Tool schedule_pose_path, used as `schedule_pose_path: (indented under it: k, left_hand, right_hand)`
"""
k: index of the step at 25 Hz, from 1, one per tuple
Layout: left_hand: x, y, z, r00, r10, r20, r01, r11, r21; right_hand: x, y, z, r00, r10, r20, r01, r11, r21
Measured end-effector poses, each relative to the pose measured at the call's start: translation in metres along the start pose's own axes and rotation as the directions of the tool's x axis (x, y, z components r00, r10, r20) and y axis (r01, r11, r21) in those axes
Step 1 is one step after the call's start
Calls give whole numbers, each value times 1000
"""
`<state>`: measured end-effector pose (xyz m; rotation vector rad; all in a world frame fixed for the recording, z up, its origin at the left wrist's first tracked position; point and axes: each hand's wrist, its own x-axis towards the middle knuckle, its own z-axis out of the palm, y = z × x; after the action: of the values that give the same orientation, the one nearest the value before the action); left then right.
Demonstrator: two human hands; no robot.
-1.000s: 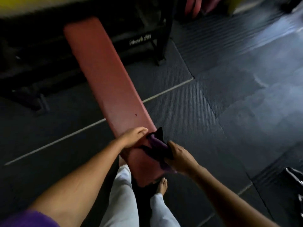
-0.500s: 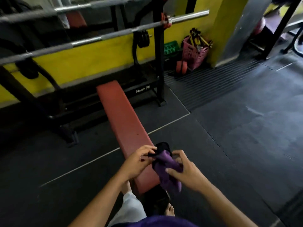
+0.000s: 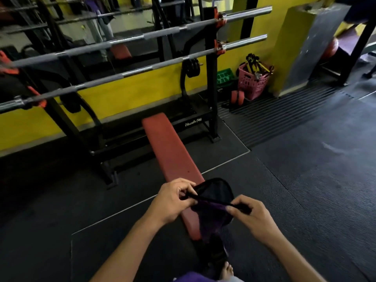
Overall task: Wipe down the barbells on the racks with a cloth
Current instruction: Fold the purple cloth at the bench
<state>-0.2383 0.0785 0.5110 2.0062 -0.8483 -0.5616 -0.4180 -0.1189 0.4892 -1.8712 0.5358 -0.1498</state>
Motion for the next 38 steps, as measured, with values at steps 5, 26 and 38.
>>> schedule_pose_path:
  k: [5,26,38]
  left_hand:
    - [-30,-13,-23,999,-49,16,48,999,19]
    - [78,114,140,902,266,340,-264,963,-53]
    - [183,158,232,991,101,88,-76,963,-257]
  right_hand:
    - [-16,-19,26,984,-159,-86,139,971,-196]
    - [-29,79,-169,988,-157,-8,150,957,-248]
    - [26,90,-276,927,-34,-374,48,998,28]
